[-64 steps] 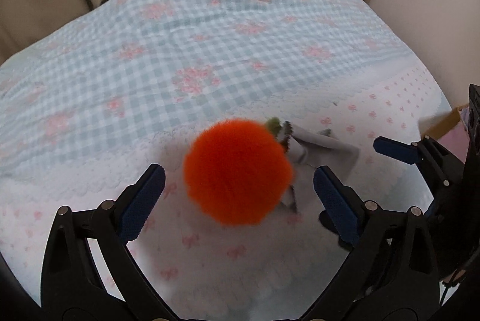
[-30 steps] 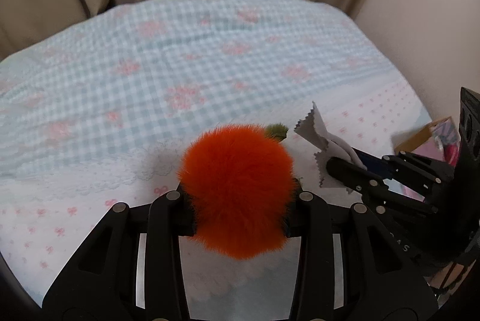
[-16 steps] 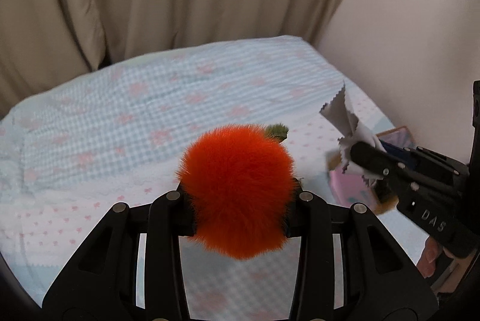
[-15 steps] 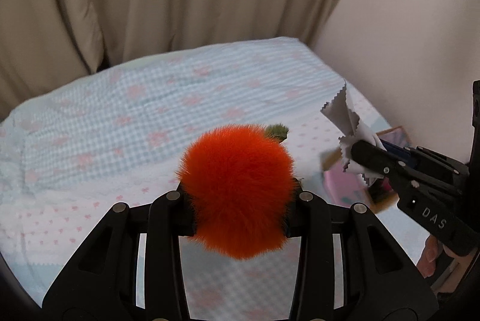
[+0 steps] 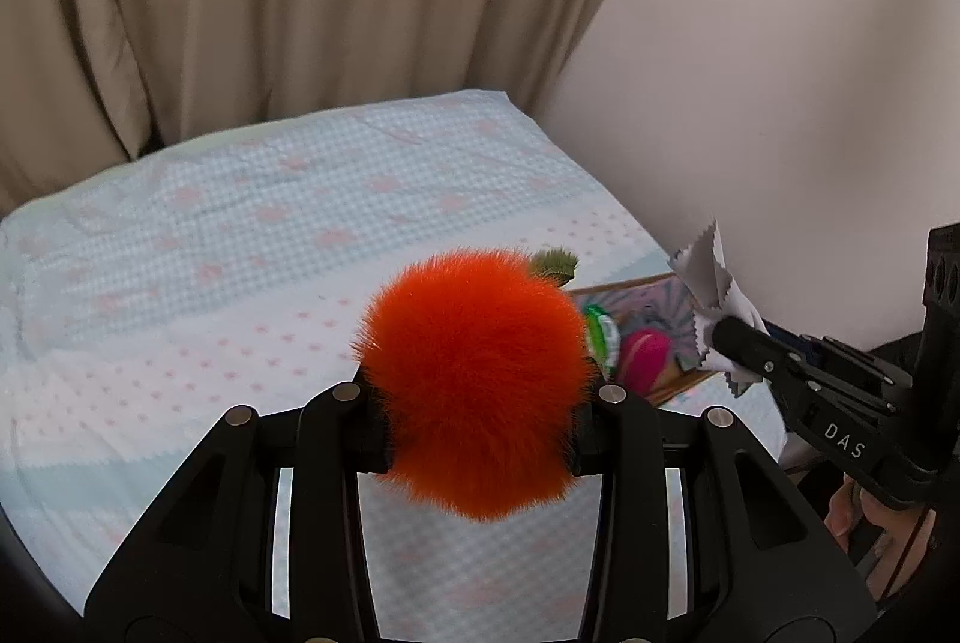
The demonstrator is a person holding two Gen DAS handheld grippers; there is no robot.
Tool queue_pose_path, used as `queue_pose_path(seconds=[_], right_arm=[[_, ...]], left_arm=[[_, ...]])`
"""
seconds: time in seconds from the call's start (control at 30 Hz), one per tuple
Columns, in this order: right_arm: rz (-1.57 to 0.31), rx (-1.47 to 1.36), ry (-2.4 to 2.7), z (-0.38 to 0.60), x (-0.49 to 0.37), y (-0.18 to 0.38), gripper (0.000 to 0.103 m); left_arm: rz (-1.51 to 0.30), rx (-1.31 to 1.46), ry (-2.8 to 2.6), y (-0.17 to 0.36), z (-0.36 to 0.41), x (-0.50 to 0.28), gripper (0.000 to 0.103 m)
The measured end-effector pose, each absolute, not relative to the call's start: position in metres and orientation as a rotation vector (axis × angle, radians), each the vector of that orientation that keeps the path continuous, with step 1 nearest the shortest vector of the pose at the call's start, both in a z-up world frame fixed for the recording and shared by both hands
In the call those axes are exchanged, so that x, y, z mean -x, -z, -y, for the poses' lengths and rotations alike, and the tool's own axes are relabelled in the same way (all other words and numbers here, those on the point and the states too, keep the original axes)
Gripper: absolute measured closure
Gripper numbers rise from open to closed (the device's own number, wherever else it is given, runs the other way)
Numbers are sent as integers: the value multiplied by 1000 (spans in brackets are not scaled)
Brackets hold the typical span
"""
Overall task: Organize soft objects
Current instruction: 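Carry the pompom and grey cloth into the box and release both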
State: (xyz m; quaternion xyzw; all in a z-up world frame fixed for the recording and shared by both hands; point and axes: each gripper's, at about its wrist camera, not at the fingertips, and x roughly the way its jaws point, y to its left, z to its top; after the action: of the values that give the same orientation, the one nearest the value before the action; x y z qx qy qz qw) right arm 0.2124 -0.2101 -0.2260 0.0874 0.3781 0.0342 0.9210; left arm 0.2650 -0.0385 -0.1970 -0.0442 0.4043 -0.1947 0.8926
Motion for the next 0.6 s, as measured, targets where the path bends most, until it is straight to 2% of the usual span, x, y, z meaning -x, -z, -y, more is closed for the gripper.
queue_pose_path(seconds=[0.37, 0.6], right_arm=[[-879, -174, -47, 338, -218, 255, 87], [-950, -116, -99, 398, -264, 288, 87]], left_arm=[[-948, 72, 413, 246, 174, -283, 69], [-1012, 65, 398, 289, 235, -312, 69]])
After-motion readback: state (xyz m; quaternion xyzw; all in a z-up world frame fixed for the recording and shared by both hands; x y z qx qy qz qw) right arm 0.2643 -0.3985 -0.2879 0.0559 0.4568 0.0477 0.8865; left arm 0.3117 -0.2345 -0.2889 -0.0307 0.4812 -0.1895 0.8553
